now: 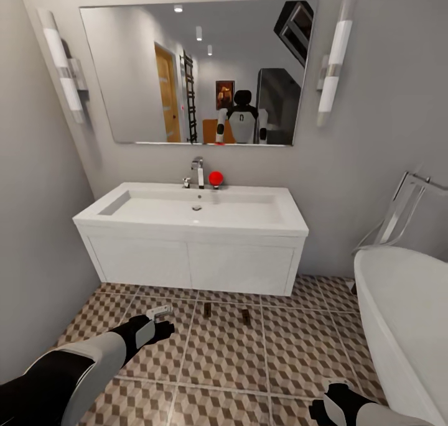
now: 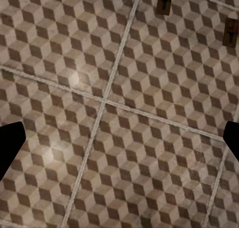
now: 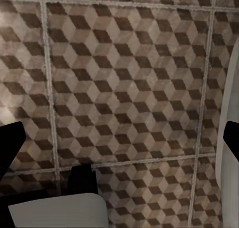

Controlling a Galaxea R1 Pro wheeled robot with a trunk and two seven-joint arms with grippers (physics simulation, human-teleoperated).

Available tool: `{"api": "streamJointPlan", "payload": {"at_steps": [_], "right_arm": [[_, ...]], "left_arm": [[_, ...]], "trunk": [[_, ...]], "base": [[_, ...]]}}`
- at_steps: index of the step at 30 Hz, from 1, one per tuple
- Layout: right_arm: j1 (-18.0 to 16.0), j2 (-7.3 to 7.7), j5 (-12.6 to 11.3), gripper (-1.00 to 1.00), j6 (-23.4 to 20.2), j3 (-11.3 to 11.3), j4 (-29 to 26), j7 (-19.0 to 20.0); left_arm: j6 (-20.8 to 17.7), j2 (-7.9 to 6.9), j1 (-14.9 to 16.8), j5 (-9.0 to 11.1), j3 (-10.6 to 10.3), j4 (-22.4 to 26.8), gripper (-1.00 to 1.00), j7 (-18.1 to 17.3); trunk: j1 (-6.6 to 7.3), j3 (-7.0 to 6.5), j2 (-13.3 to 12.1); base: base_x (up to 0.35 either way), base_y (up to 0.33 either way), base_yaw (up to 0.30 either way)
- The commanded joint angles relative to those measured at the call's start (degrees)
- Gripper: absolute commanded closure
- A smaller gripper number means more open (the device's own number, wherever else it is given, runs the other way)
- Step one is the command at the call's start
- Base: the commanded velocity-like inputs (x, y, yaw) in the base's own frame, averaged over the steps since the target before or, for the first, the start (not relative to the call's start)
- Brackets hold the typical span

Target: Take the four mousetraps from the cabinet in the bathroom and place them on the bathroom floor. Make sure all four end up on the same floor surface, and ensure that at least two of them are either under or directly next to the same bathroom sink.

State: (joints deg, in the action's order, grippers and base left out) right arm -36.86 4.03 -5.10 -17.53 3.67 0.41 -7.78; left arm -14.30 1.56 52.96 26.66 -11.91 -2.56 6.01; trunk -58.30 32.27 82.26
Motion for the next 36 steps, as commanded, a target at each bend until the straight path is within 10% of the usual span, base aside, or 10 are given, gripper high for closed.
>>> {"api": "streamJointPlan", "payload": {"at_steps": [1, 36], "right_arm": [[-0.1, 0.00, -0.5, -1.00, -0.1, 0.4, 0.0, -0.1], [0.0, -0.06, -0.5, -1.00, -0.1, 0.4, 0.0, -0.2]], "left_arm": [[-0.1, 0.02, 0.0, 0.6, -0.5, -0.1, -1.00, 0.1], [-0.8, 0.02, -1.1, 0.6, -0.5, -0.1, -1.00, 0.1]], "trunk": [[0.23, -0.13, -0.4], [7.91, -6.41, -14.4]], "base": [[0.000, 0.000, 0.000], [0.000, 0.000, 0.000]]}}
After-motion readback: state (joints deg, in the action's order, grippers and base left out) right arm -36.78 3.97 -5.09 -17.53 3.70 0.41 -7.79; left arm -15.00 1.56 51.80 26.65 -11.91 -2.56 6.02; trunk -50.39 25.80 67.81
